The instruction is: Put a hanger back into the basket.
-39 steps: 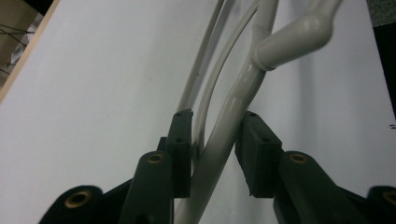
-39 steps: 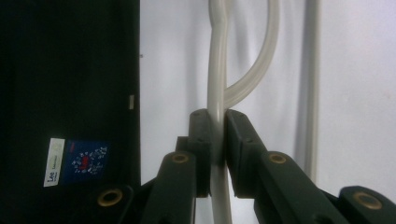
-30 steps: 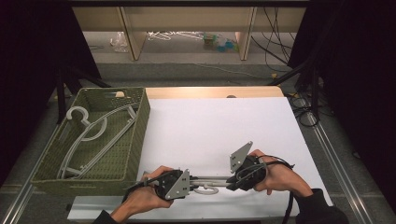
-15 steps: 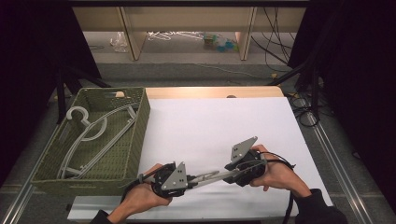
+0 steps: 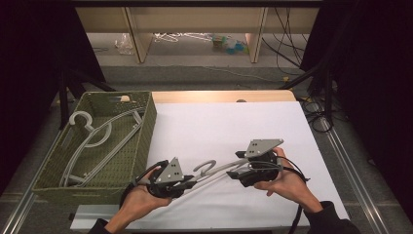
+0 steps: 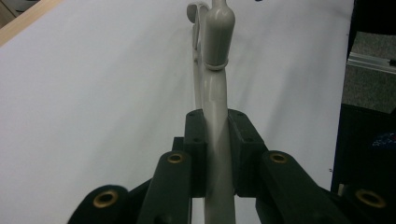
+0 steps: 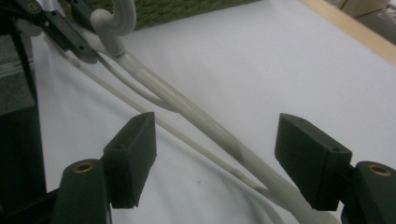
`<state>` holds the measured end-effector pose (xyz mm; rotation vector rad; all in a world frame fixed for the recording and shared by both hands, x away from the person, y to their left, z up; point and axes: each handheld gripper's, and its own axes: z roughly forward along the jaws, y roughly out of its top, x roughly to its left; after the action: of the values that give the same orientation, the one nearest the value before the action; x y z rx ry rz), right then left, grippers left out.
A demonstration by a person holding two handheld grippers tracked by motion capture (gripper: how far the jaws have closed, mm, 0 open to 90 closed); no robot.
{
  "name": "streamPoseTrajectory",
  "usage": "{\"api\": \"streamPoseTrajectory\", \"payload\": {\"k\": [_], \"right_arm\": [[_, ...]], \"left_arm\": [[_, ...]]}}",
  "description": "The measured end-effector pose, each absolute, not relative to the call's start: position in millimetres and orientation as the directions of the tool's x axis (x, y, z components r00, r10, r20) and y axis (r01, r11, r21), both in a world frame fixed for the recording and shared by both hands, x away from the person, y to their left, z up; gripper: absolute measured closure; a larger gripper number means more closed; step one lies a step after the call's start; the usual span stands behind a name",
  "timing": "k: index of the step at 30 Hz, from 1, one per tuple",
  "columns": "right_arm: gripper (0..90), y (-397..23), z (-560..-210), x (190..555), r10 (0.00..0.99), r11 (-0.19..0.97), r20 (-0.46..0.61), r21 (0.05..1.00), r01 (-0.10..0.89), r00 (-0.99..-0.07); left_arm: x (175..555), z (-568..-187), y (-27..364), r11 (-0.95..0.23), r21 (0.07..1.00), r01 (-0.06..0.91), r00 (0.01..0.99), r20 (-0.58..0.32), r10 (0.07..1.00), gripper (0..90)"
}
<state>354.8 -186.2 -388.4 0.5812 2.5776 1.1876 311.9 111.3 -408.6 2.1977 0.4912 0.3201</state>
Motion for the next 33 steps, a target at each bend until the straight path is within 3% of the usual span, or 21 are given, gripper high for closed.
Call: {"api": "streamPoseTrajectory", "payload": {"k": [5,33], "right_arm": [[30.0,-190,-389,350,0.500,0.551,-0.055,0.790,0.268,-0.864],[23.6,-202,-407,321,0.513,0.502,-0.030,0.821,0.272,-0.858]], "left_arm": [[316,-404,121,-0.549,0.792,0.268,0.872,0.043,0.488,78.8],[319,-362,159,-0.339,0.870,0.358,0.812,-0.112,0.572,78.8]]}}
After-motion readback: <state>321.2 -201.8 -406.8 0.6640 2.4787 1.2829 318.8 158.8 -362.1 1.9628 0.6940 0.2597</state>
